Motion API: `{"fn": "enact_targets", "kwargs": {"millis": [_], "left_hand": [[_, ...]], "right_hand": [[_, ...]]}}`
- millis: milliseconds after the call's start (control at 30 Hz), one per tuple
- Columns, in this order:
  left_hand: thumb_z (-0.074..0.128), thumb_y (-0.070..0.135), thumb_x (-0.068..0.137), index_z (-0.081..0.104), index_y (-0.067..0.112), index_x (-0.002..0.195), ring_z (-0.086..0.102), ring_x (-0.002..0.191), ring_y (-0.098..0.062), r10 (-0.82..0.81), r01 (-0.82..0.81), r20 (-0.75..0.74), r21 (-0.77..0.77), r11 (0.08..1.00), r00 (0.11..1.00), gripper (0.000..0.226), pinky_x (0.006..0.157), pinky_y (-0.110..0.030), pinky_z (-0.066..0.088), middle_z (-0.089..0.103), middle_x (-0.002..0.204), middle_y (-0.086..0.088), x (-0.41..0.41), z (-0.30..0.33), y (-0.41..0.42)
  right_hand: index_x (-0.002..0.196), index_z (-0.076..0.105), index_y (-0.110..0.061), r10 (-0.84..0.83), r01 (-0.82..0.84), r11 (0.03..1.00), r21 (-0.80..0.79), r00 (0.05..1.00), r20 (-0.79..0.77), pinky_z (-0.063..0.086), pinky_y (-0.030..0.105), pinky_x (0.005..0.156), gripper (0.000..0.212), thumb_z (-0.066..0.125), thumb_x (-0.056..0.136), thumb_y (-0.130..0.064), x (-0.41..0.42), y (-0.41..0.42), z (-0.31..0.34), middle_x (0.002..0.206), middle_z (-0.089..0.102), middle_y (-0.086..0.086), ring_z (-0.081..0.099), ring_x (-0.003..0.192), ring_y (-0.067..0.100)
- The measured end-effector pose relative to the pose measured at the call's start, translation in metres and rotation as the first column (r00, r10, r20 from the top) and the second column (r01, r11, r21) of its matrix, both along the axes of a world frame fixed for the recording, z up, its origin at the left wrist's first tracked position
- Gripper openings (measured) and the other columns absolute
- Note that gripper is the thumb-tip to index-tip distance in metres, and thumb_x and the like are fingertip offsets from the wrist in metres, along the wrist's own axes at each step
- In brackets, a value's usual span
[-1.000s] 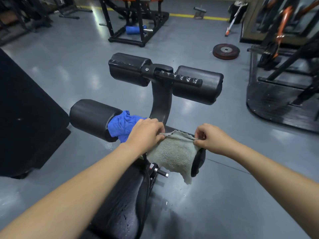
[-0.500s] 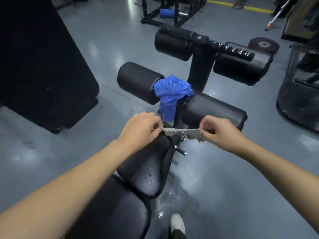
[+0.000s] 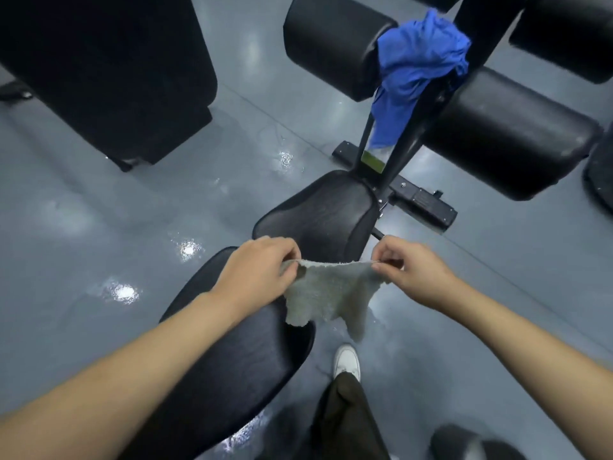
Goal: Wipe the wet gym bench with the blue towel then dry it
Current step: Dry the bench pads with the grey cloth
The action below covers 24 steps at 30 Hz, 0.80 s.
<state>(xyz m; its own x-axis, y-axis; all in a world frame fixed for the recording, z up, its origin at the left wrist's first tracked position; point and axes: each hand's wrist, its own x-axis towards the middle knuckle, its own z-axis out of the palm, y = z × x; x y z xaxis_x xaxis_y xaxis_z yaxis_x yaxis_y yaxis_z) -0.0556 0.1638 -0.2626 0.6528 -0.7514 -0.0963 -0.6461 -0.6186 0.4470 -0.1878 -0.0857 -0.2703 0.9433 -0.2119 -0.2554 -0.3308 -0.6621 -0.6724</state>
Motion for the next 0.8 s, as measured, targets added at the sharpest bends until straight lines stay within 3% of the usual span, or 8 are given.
{"fn": "enact_targets", "kwargs": {"millis": [100, 267, 467, 667, 800], "left_hand": [[0.056, 0.029, 0.092, 0.064, 0.029, 0.094, 0.056, 0.089, -0.010, 0.021, -0.020, -0.015, 0.035, 0.999, 1.000, 0.008, 0.078, -0.030, 0.047, 0.065, 0.091, 0.016, 0.005, -0.041, -0.003], [0.056, 0.029, 0.094, 0.065, 0.027, 0.095, 0.057, 0.090, -0.012, 0.065, -0.064, 0.001, 0.068, 0.996, 0.998, 0.008, 0.073, -0.025, 0.038, 0.062, 0.090, 0.016, 0.029, -0.105, -0.021], [0.054, 0.023, 0.094, 0.066, 0.023, 0.096, 0.057, 0.093, -0.017, 0.120, -0.122, 0.035, 0.067, 0.990, 0.992, 0.012, 0.075, -0.028, 0.040, 0.063, 0.095, 0.008, 0.083, -0.154, -0.059], [0.056, 0.024, 0.094, 0.066, 0.022, 0.095, 0.057, 0.093, -0.020, 0.207, -0.207, 0.009, 0.045, 0.977, 0.978, 0.010, 0.076, -0.034, 0.047, 0.056, 0.099, 0.003, 0.111, -0.189, -0.081], [0.058, 0.026, 0.094, 0.064, 0.019, 0.110, 0.055, 0.101, -0.022, 0.233, -0.233, -0.035, 0.020, 0.972, 0.972, 0.019, 0.083, -0.041, 0.051, 0.054, 0.107, 0.000, 0.112, -0.199, -0.074]], "right_hand": [[0.076, 0.057, -0.034, -0.003, 0.003, 1.000, -0.006, 1.000, -0.028, 0.047, 0.026, 0.066, 0.026, 0.071, 0.090, -0.016, 0.008, -0.003, -0.034, 0.069, 0.065, -0.010, 0.059, 0.068, 0.006], [0.078, 0.056, -0.034, -0.018, 0.017, 1.000, -0.013, 0.999, -0.049, 0.039, 0.016, 0.060, 0.024, 0.069, 0.092, -0.019, 0.040, -0.019, -0.092, 0.069, 0.061, -0.013, 0.055, 0.069, 0.001], [0.084, 0.061, -0.027, -0.054, 0.058, 0.994, -0.091, 0.998, 0.041, 0.045, 0.028, 0.070, 0.016, 0.066, 0.091, -0.014, 0.094, -0.046, -0.147, 0.082, 0.060, -0.013, 0.056, 0.078, 0.006], [0.093, 0.063, -0.018, 0.060, -0.020, 0.957, -0.288, 0.990, 0.130, 0.048, 0.036, 0.072, 0.005, 0.064, 0.091, -0.014, 0.126, -0.057, -0.185, 0.091, 0.058, -0.003, 0.054, 0.083, 0.017], [0.104, 0.065, -0.011, 0.184, -0.073, 0.856, -0.511, 0.968, 0.170, 0.044, 0.040, 0.081, 0.017, 0.068, 0.087, -0.014, 0.129, -0.051, -0.193, 0.102, 0.056, 0.007, 0.050, 0.091, 0.027]]}}
